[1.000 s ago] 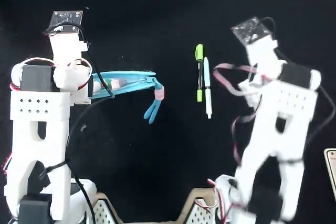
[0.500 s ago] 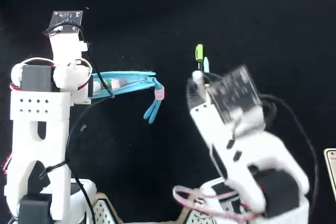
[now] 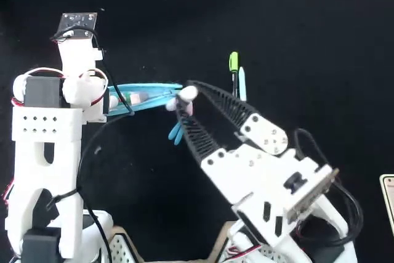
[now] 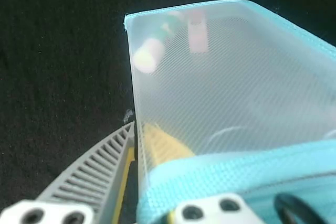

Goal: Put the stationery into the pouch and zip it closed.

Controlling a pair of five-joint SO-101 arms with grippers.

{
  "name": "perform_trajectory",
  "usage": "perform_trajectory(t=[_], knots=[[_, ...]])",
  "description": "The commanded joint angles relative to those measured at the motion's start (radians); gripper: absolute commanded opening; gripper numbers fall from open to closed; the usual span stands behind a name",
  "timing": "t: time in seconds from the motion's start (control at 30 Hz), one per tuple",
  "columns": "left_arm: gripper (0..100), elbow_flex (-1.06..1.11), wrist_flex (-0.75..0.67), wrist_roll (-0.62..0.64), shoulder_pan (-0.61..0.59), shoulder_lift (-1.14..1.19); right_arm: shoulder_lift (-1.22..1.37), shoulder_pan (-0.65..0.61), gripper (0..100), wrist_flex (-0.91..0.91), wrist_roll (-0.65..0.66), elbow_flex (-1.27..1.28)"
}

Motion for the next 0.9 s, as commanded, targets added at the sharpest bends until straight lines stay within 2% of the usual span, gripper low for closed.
perform_trajectory(t=[0.0, 0.2, 0.57, 0.7, 0.87], knots=[[3, 0.005, 0.003, 0.002, 0.012, 0.003, 0.018, -0.086, 1.1, -0.106, -0.008, 0.001], [3, 0.005, 0.003, 0.002, 0.010, 0.003, 0.061, -0.112, 1.1, -0.215, -0.008, 0.050], [3, 0.005, 0.003, 0.002, 0.010, -0.005, 0.062, -0.110, 1.1, -0.499, 0.000, 0.401], [3, 0.005, 0.003, 0.002, 0.010, -0.005, 0.070, -0.109, 1.2, -0.496, 0.000, 0.450], [3, 0.005, 0.003, 0.002, 0.010, -0.003, 0.070, -0.098, 3.8, -0.290, 0.000, 0.375]])
